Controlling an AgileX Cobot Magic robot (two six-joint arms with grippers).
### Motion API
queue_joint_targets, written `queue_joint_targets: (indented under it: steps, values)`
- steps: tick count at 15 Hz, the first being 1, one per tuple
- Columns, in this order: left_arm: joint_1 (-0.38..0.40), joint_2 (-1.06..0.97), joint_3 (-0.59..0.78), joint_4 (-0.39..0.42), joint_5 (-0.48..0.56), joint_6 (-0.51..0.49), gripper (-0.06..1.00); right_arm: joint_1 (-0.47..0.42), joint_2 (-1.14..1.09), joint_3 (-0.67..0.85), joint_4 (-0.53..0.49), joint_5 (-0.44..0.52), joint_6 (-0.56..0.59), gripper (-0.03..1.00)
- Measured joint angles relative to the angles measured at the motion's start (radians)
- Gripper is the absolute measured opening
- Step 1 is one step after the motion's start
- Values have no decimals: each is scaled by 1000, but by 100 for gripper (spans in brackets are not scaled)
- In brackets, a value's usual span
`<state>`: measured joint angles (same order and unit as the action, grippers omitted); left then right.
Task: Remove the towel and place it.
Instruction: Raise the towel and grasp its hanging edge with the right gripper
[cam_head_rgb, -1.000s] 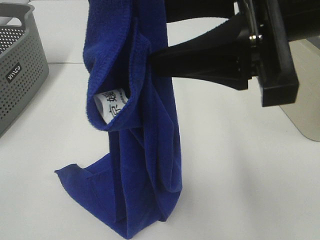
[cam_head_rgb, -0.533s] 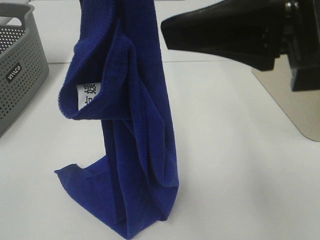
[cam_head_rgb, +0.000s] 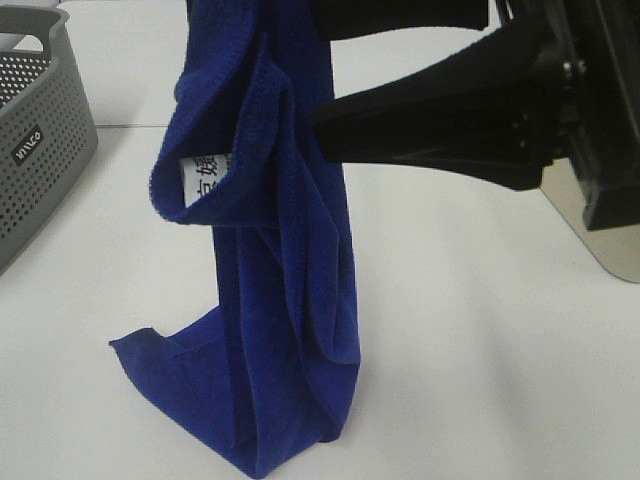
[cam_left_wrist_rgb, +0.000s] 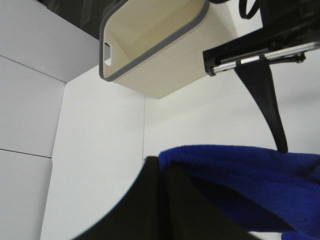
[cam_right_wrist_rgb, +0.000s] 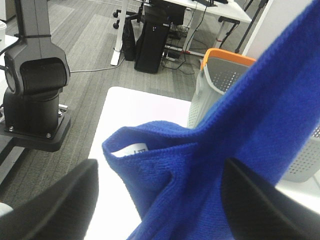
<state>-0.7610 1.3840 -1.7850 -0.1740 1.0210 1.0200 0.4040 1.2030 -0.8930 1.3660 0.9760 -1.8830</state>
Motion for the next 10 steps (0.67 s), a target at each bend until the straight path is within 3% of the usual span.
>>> queue_joint_targets:
  steps: [5,10]
  values:
    - [0,16,0,-13,-24,0,0,0,60,0,51,18,-45,68]
    - [7,28,0,-17,-53,0,0,0,117,0,56,200,-49,68]
